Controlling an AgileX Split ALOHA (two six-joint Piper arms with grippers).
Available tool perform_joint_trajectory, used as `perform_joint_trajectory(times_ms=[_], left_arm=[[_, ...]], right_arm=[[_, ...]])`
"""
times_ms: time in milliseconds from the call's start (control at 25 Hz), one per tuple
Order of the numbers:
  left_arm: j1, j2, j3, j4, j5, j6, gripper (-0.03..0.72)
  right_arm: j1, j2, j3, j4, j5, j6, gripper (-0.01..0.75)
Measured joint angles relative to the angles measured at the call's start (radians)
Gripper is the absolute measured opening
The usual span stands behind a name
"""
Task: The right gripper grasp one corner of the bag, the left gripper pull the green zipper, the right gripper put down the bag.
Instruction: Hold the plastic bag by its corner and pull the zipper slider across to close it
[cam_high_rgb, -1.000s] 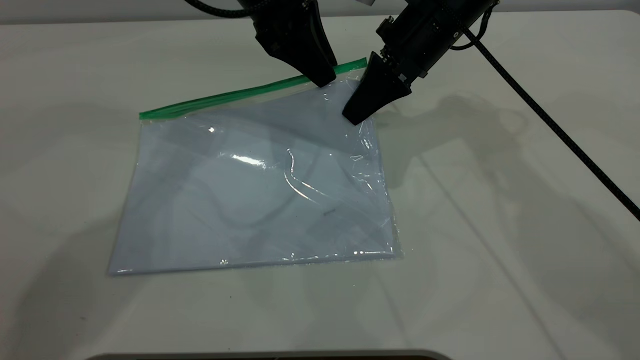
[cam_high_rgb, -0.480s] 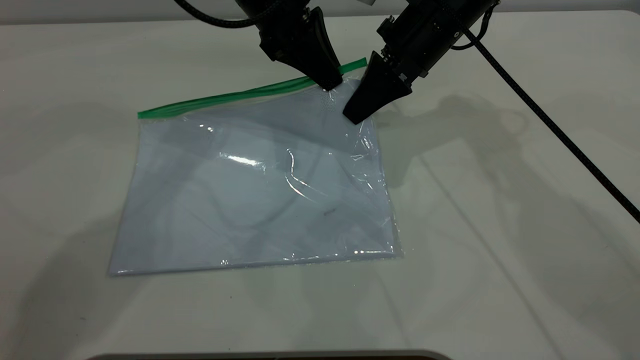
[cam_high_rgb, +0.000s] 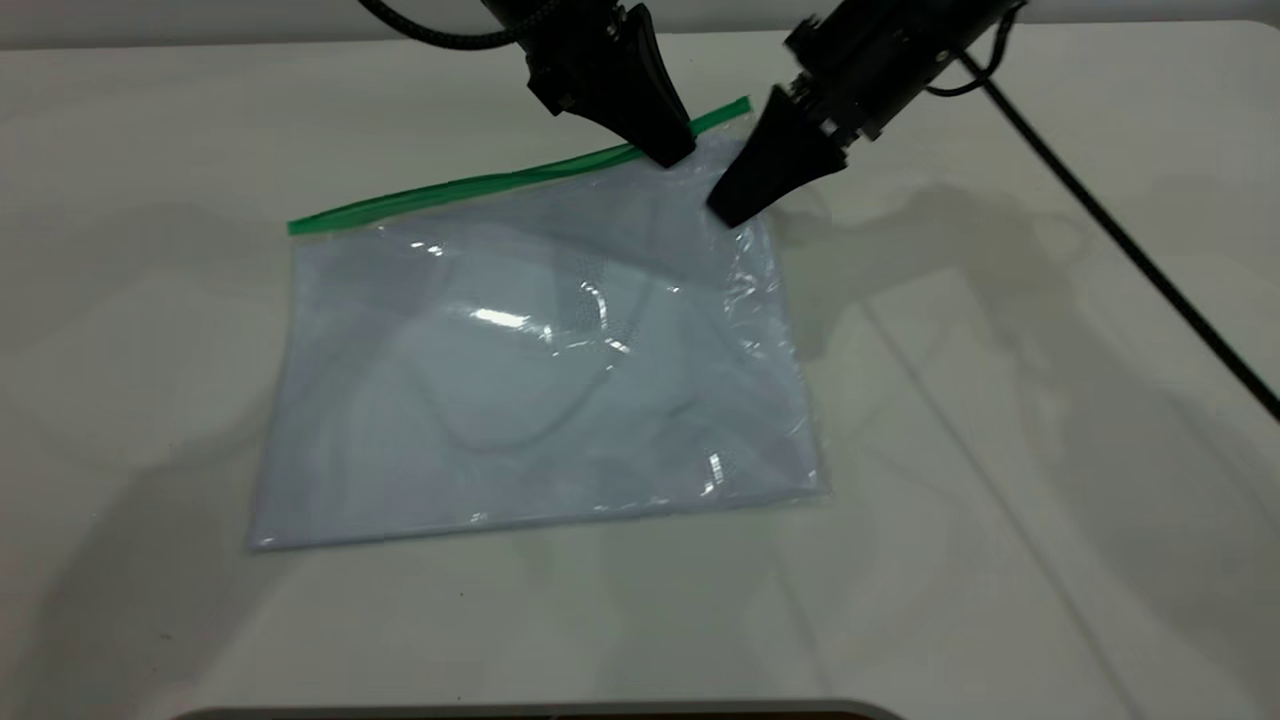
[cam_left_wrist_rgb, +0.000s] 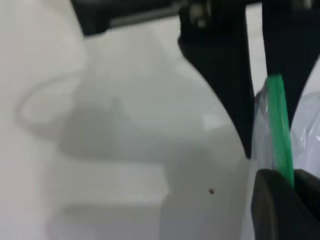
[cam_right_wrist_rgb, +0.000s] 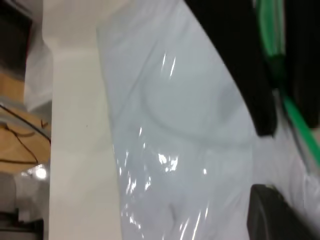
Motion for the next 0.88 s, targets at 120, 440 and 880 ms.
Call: perform_joint_trajectory(times_ms=[120, 440, 880], left_arm=[[0.001, 0.0, -0.001, -0.01, -0.021, -0.003, 0.045], [0.044, 0.0, -0.004, 0.003, -0.012, -0.051, 0.045], [0.124, 0.0, -0.004, 0.167, 0.103, -0.216, 0.045]], right_arm=[[-0.035, 0.0, 0.0, 0.016, 0.018, 0.009, 0.033], [-0.099, 0.0, 0.0, 0.043, 0.032, 0.023, 0.033], [-0.107, 0.0, 0.0, 0.05, 0.035, 0.024, 0.033]])
